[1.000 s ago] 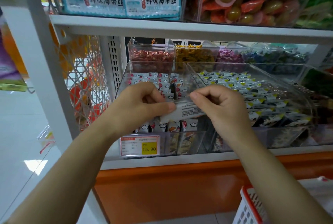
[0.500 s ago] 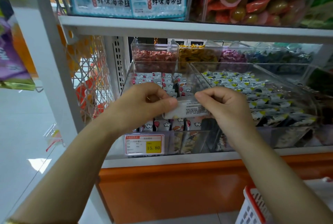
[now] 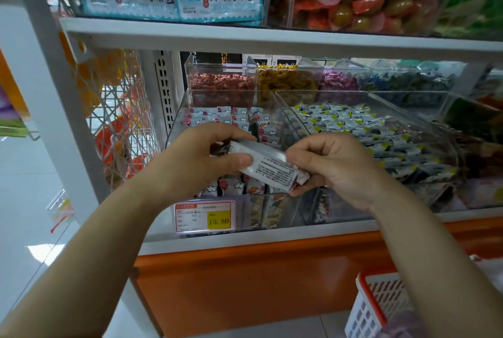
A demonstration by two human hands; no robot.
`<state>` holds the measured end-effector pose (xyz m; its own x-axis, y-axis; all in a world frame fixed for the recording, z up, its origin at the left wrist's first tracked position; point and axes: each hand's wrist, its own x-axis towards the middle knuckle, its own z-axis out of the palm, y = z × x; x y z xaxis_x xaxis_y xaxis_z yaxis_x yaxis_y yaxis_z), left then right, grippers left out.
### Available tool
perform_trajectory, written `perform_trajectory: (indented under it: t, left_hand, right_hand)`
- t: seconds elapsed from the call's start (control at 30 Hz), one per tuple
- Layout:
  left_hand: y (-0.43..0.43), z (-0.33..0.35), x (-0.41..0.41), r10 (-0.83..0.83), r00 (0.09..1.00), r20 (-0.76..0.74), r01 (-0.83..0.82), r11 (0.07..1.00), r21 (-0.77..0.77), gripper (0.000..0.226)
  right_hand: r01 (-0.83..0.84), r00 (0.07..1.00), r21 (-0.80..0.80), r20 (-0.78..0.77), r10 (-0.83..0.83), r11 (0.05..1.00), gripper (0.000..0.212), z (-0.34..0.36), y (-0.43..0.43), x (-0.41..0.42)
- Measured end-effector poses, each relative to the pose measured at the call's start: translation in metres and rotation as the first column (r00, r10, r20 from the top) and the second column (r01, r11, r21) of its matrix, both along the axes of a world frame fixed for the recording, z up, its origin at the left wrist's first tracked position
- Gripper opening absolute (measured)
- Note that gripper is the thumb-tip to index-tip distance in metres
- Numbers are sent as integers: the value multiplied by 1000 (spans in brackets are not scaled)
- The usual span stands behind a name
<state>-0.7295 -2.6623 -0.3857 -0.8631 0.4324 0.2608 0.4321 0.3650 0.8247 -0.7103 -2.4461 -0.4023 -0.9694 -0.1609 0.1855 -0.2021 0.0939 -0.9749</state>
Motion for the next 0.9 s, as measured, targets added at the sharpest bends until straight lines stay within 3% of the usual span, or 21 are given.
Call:
perform_trajectory:
  t: [0.23, 0.33, 0.43, 0.5, 0.63, 0.7, 0.77, 0.83, 0.9]
  left_hand:
    - [-2, -6, -4, 55, 998, -27, -55, 999, -3, 19]
    - [-1, -11, -9, 182, 982, -53, -180, 983, 44, 13]
    - [5, -12, -11, 286, 955, -74, -277, 954, 114, 17]
    - [12, -12, -10, 304, 950, -70, -290, 944, 158, 19]
    - [25, -9, -18, 279, 959, -49, -267, 948, 173, 37]
    - [29, -5, -34, 345, 930, -129, -336, 938, 84, 42]
    - [38, -2, -58, 354, 902, -248, -384, 920, -83, 41]
    - [51, -1, -88, 261, 908, -327, -362, 883, -299, 39]
    - [65, -3, -115, 168, 911, -377, -357, 778, -517, 35]
  right_hand:
    - [55, 998, -64, -21, -57, 996, 15, -7, -7, -2]
    - [74, 997, -132, -24, -77, 989, 35, -11, -17, -2]
    - [128, 984, 83, -136, -116, 988, 59, -14, -27, 0]
    - [224, 954, 155, -236, -184, 962, 53, -14, -32, 0]
    - [361, 888, 89, -337, -313, 928, 30, -3, -21, -4]
    - [475, 831, 0, -330, -448, 880, 13, 6, -5, -12]
    - [559, 785, -111, -248, -567, 822, 12, 13, 11, -25]
    - [582, 779, -168, -164, -605, 796, 10, 18, 21, -39]
    - [577, 787, -223, -107, -608, 786, 11, 22, 26, -52]
